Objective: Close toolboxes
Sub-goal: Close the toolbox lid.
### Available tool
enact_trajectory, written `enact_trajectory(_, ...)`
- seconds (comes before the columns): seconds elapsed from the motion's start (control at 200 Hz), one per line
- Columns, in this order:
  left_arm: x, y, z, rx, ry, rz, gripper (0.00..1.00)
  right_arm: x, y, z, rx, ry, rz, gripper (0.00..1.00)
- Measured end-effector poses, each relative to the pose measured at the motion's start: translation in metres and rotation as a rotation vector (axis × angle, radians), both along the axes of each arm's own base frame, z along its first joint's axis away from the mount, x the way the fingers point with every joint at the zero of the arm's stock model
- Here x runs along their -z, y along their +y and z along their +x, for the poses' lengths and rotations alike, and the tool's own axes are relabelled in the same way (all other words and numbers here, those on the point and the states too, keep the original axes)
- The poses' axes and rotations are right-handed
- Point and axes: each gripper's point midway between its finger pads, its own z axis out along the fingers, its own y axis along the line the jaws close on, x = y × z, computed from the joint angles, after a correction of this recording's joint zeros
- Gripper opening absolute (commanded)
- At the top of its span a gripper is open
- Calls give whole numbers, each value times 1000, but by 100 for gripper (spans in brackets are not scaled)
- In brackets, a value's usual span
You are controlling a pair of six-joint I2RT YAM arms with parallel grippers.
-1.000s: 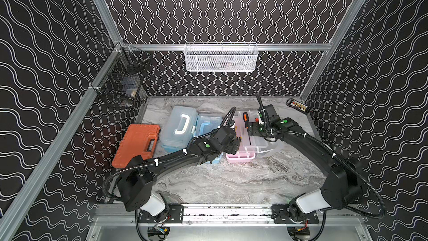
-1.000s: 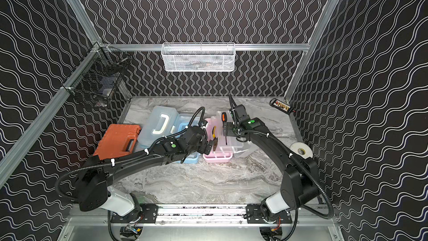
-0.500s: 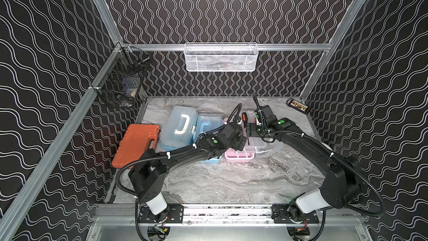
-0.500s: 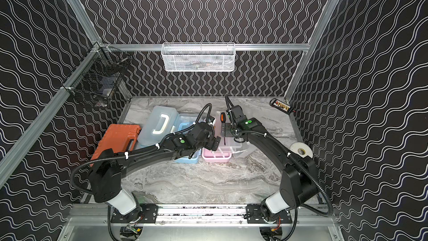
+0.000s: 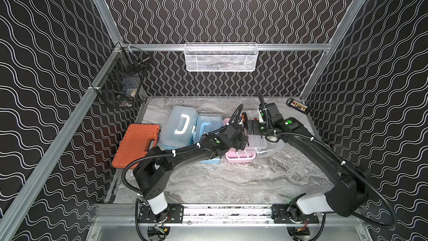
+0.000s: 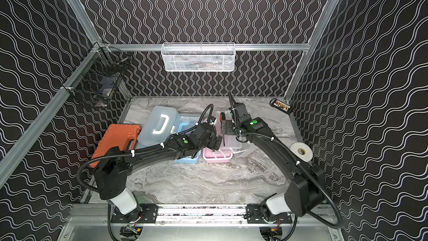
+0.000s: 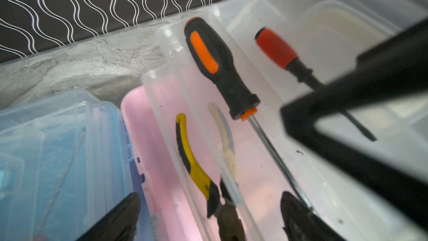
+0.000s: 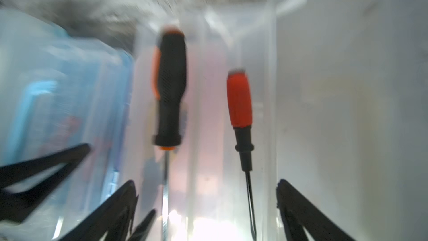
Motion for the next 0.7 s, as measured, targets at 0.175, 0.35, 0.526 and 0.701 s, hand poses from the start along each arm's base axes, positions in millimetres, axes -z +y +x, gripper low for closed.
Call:
enact_trajectory(0.175,9,9,-1,-19,11,36,98,-35,-5,9,17,-102,29,99)
enact_trajectory(0.35,20,15,-6,-14,41,77,98,-35,-21,14,52,-106,20,99)
enact_trajectory(0.526,24,18,-9,-1,49,111,98,-33,-56,17,144,-108,40,99)
enact_trajectory(0.701,18,23,-13,3,52,122,98,-6,-48,14,108,-37,68,99)
